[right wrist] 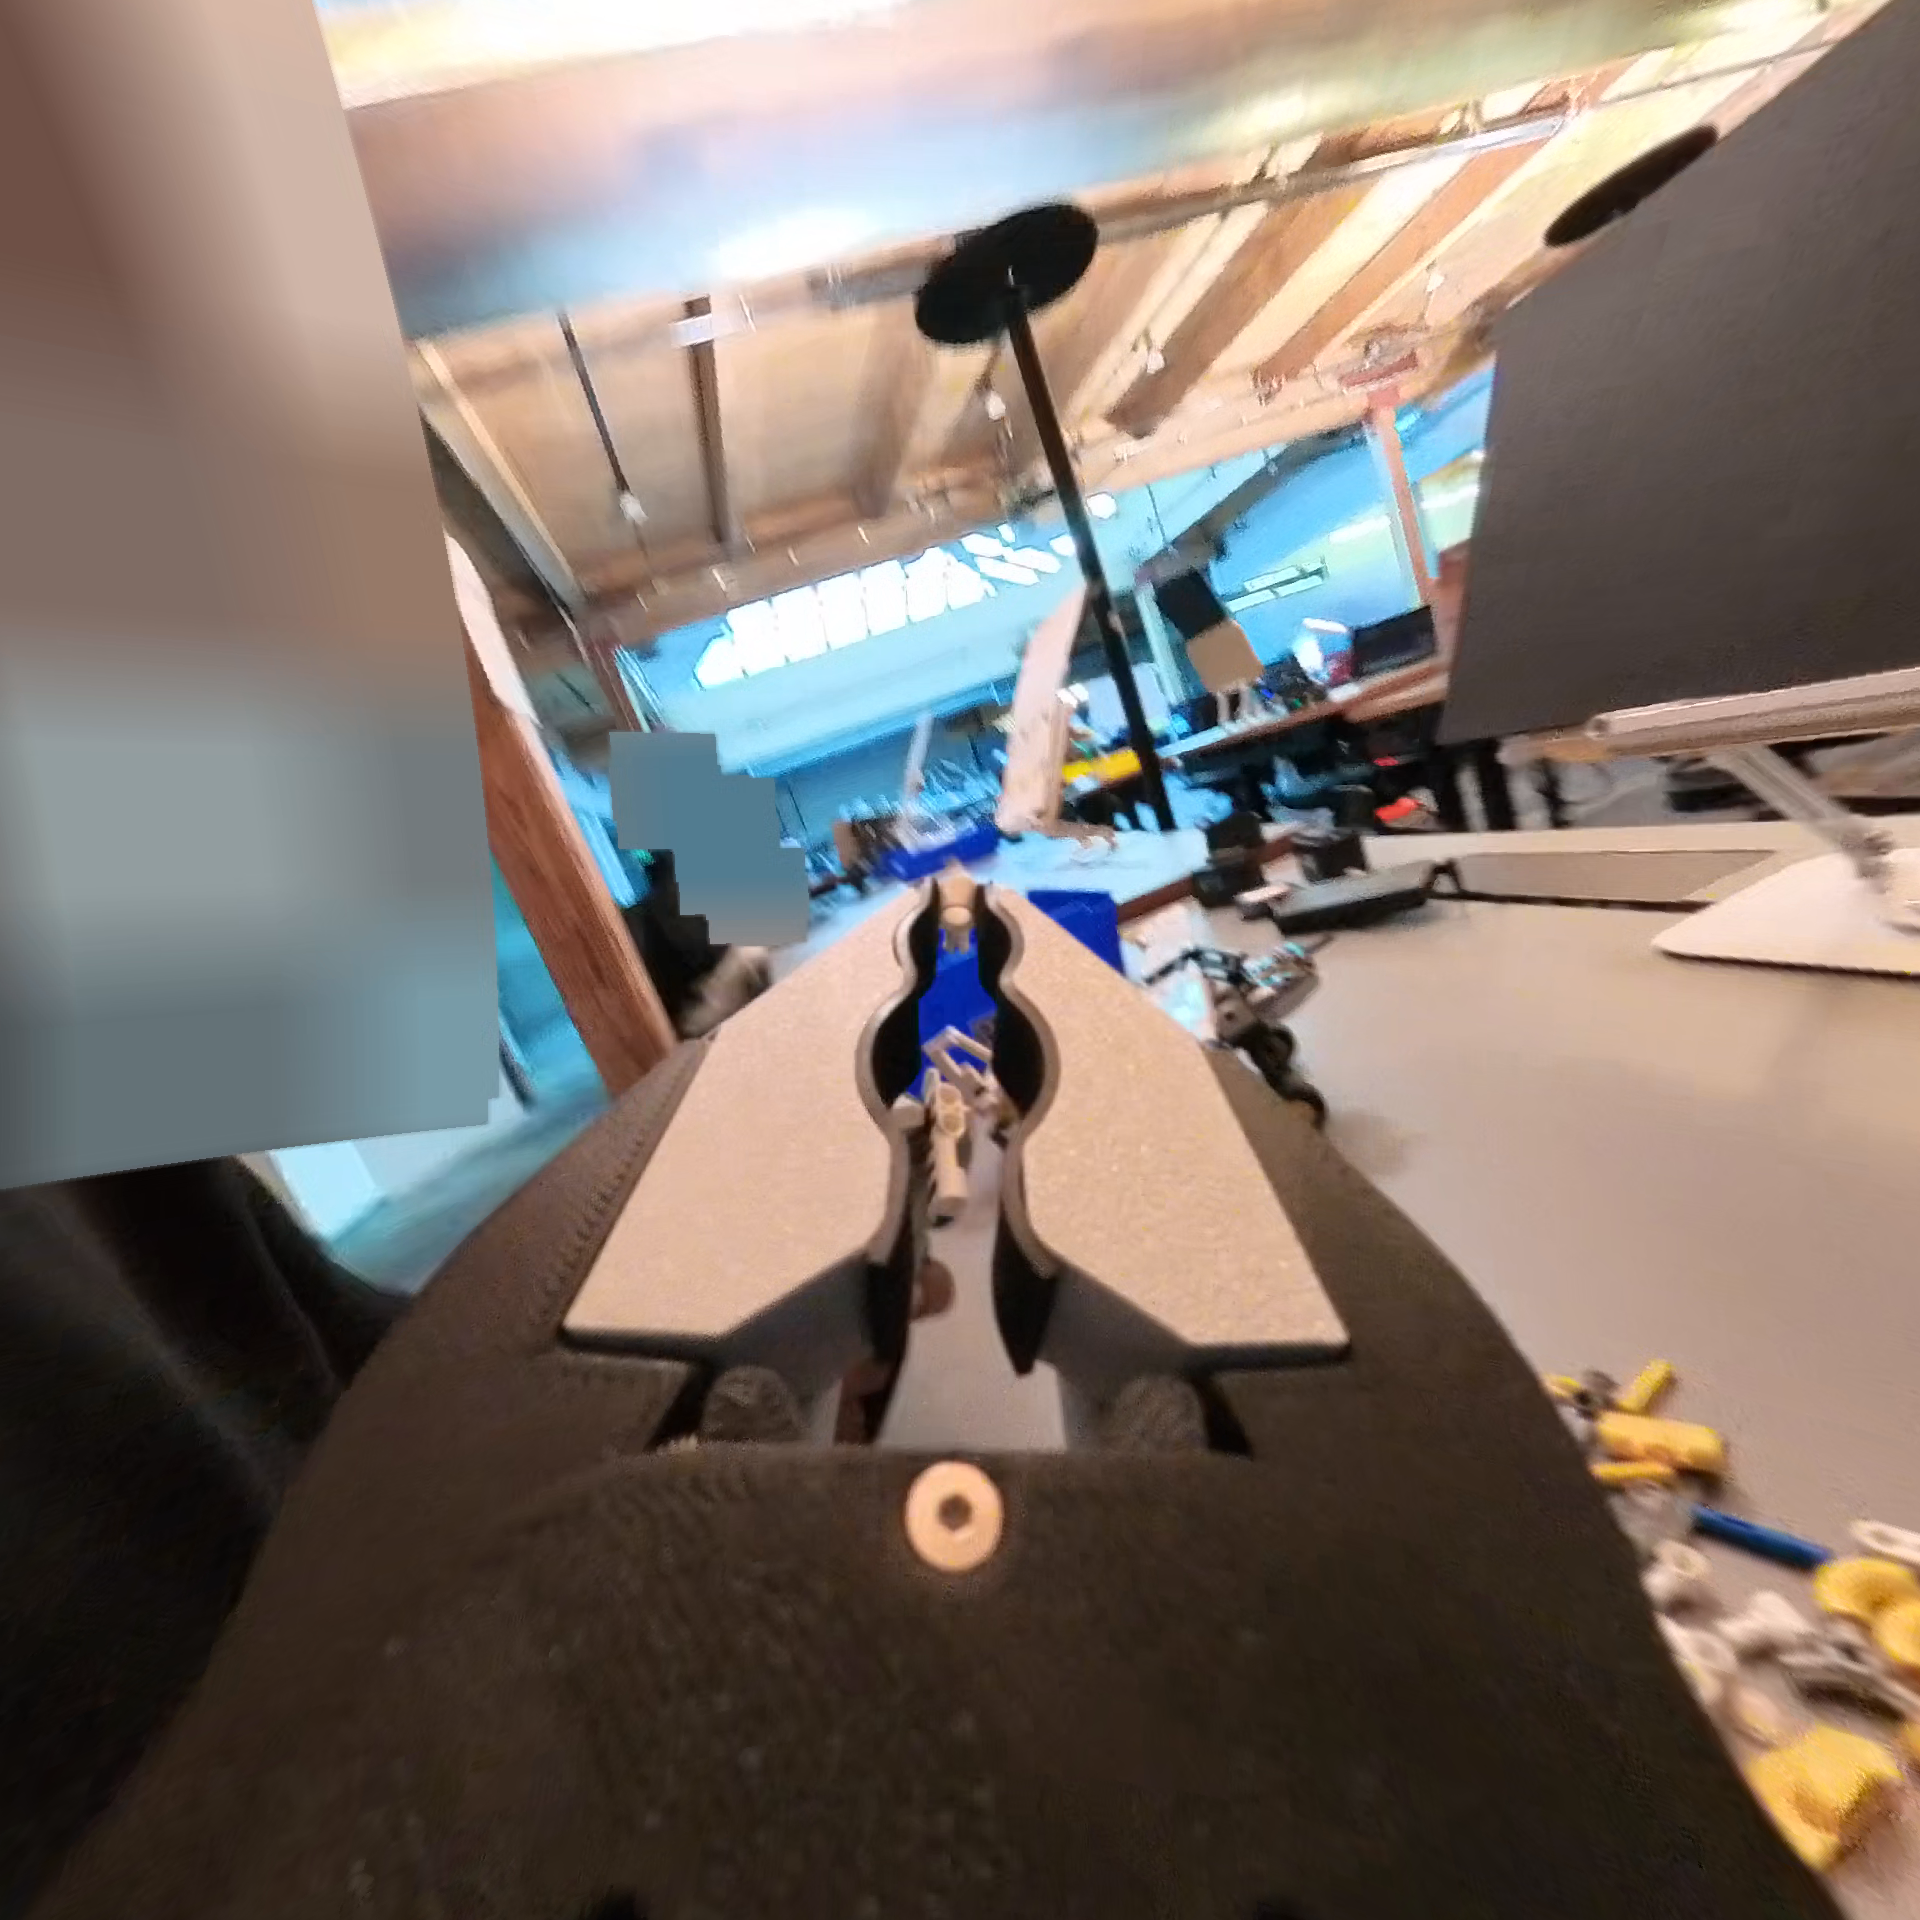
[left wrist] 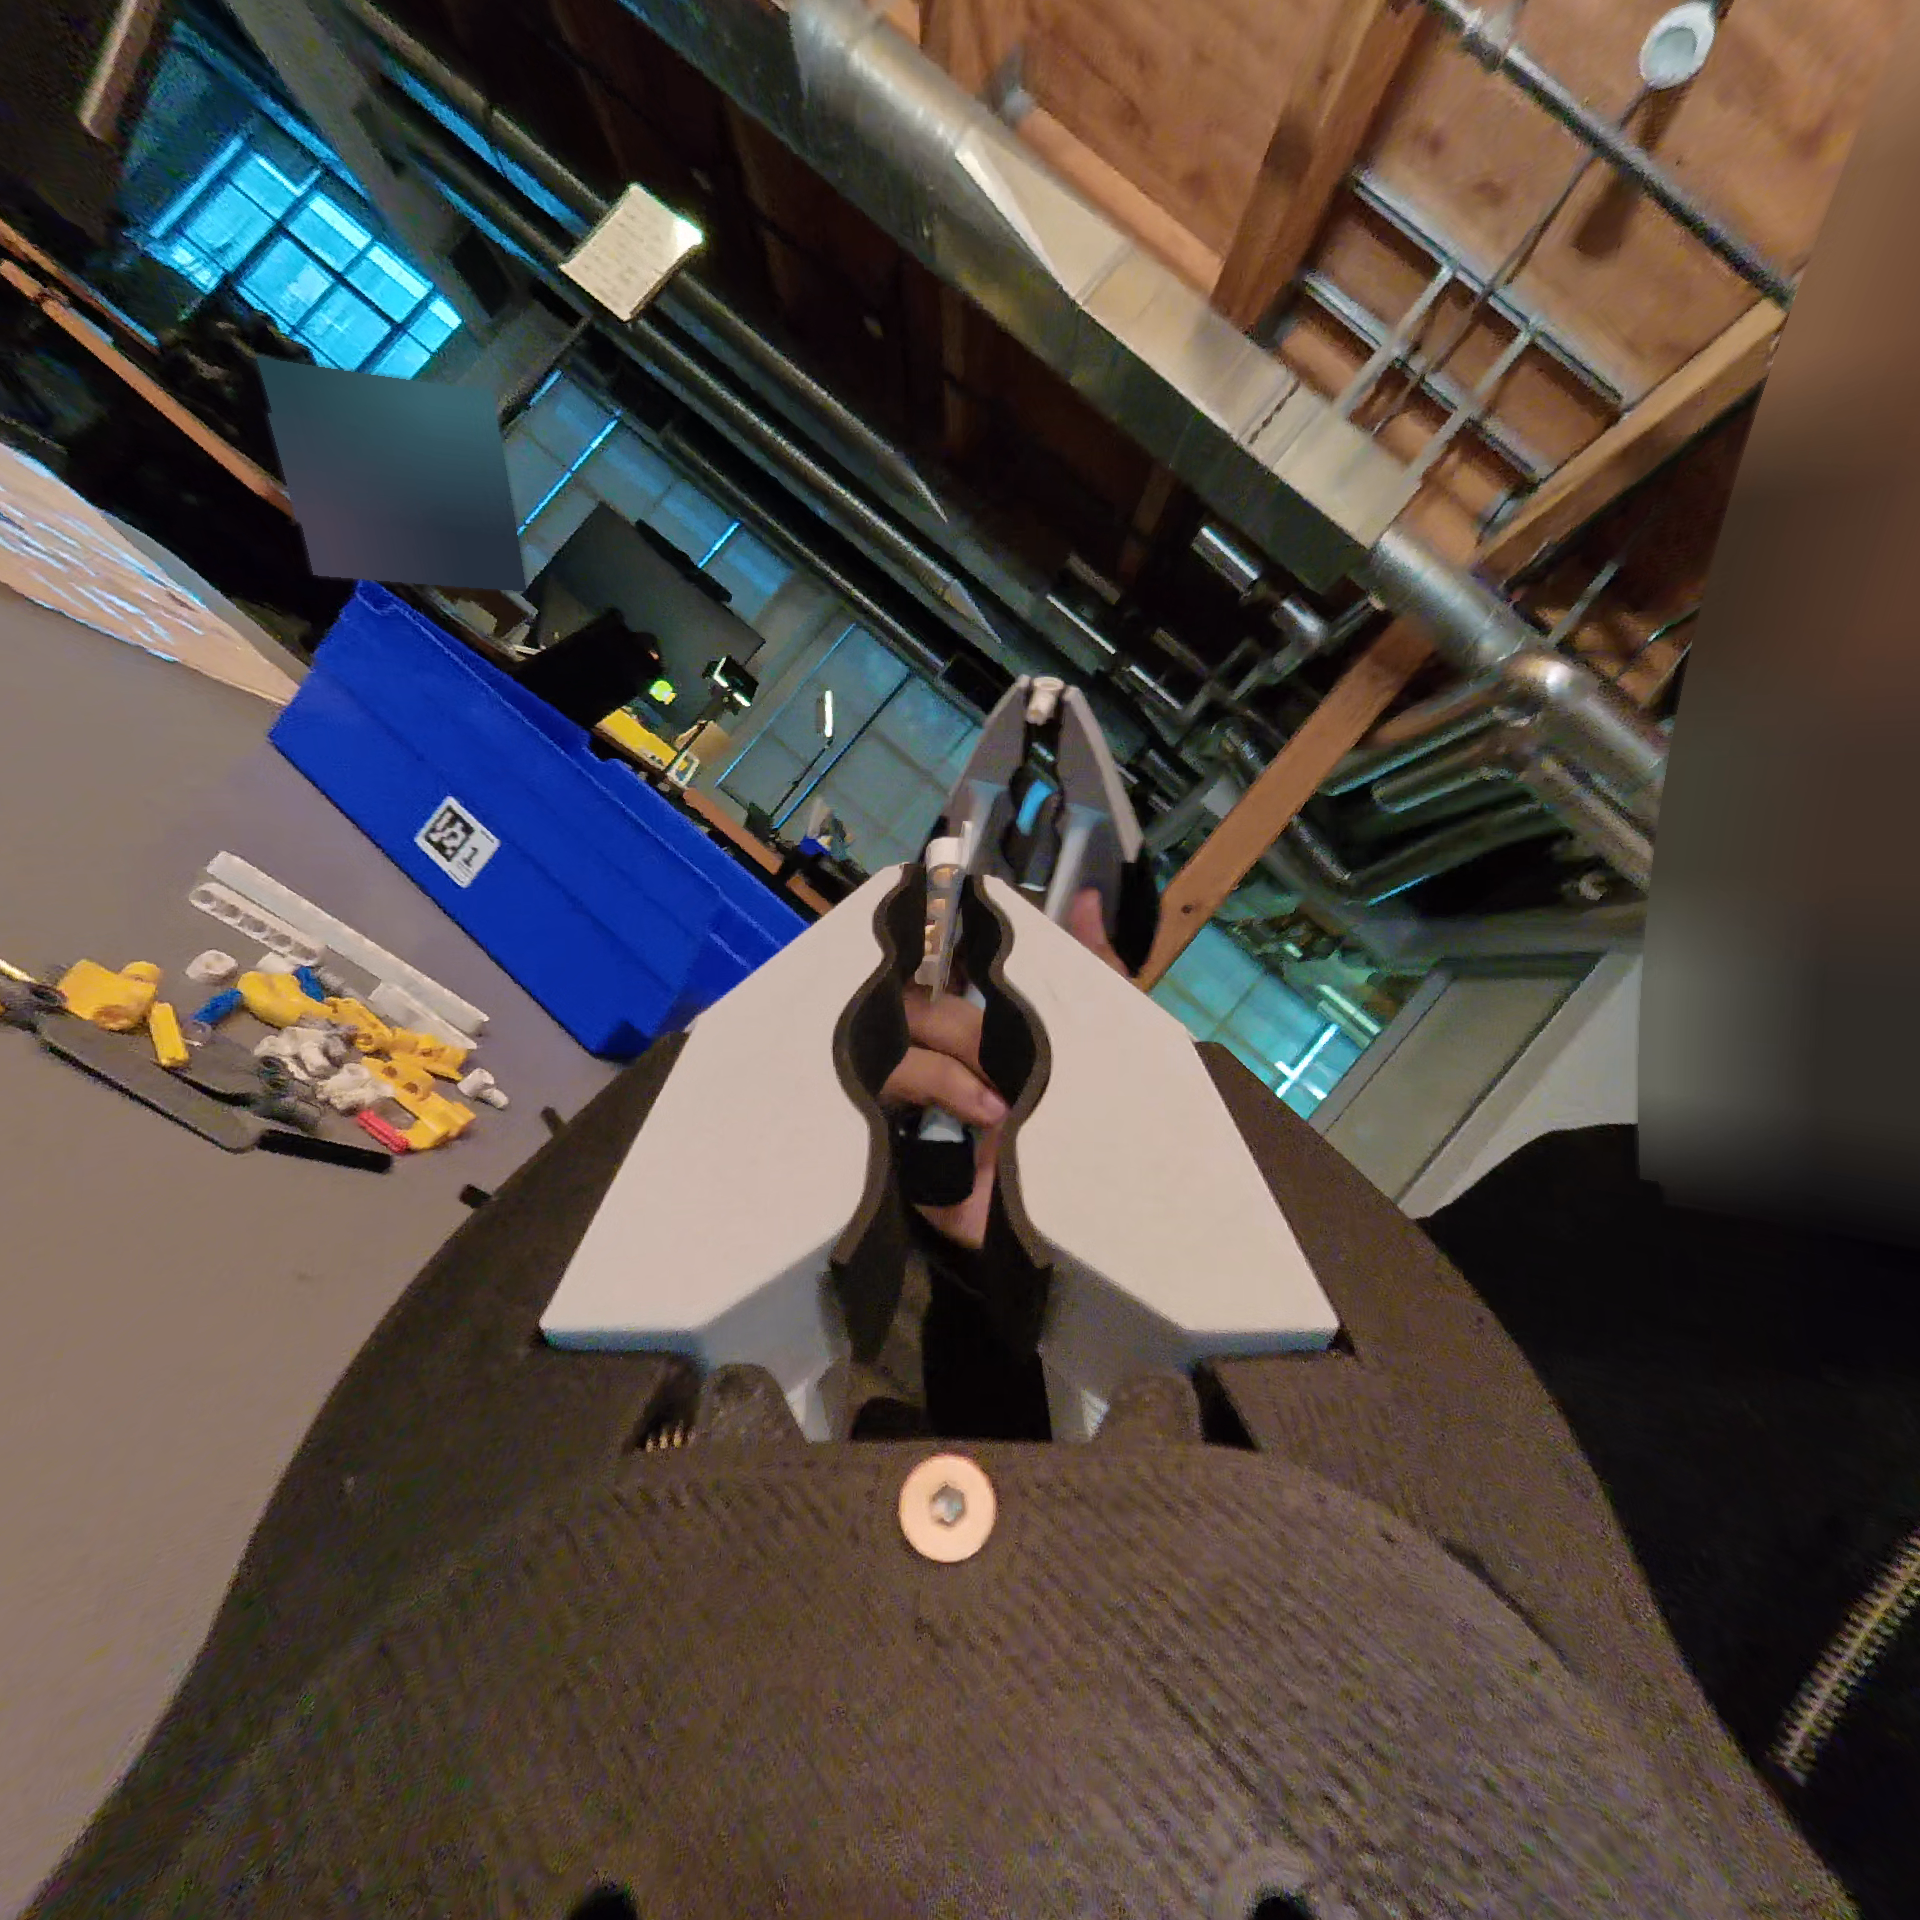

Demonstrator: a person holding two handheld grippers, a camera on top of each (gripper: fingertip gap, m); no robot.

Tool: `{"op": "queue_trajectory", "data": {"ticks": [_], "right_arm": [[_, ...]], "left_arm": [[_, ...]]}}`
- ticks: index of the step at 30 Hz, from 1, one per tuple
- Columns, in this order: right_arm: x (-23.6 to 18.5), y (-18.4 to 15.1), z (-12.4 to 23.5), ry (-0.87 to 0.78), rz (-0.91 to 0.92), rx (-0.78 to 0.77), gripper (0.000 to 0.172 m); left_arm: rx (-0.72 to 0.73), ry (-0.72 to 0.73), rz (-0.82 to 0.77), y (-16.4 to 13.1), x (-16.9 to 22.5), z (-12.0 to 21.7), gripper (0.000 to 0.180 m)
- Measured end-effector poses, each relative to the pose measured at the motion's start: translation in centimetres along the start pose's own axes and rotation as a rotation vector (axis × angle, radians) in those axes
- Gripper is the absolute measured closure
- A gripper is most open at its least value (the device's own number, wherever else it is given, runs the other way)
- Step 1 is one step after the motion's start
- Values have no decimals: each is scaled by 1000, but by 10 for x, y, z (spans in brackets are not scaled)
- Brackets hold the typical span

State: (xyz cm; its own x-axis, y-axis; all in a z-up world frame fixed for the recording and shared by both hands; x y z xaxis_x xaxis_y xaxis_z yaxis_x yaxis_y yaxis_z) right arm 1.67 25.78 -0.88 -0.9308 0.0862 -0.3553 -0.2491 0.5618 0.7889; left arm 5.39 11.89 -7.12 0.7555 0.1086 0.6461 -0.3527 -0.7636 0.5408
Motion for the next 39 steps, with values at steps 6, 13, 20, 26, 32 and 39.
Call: {"op": "queue_trajectory", "data": {"ticks": [6,13,20,26,32,39], "right_arm": [[76,-19,23,-377,233,-396,167],[138,-54,84,-745,152,-870,166],[142,-53,95,-847,290,-992,162],[135,-43,87,-814,308,-936,147],[117,-41,65,-657,368,-862,138],[125,-70,59,-605,407,-917,151]], "left_arm": [[-80,30,-154,-8,-3,2,176],[-136,65,-157,-22,-17,4,176],[-141,80,-125,-22,-26,6,177],[-153,80,-101,-23,-29,5,177],[-156,81,-84,-24,-30,5,177],[-165,78,-72,-26,-31,4,177]]}}
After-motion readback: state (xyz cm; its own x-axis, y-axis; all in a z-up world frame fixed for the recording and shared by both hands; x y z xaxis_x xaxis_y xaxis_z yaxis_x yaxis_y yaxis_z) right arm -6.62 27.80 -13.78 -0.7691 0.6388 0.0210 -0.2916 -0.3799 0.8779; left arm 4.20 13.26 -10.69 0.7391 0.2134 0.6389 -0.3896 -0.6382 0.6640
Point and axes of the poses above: each gripper's, where its closed fingertips meet, z back along the fingers, y out of its top, x = y × z across the jaws, the point moved 6 cm from there along z, back along the fingers, and after that the axes turned 10 degrees about x, right-handed, at the moved point
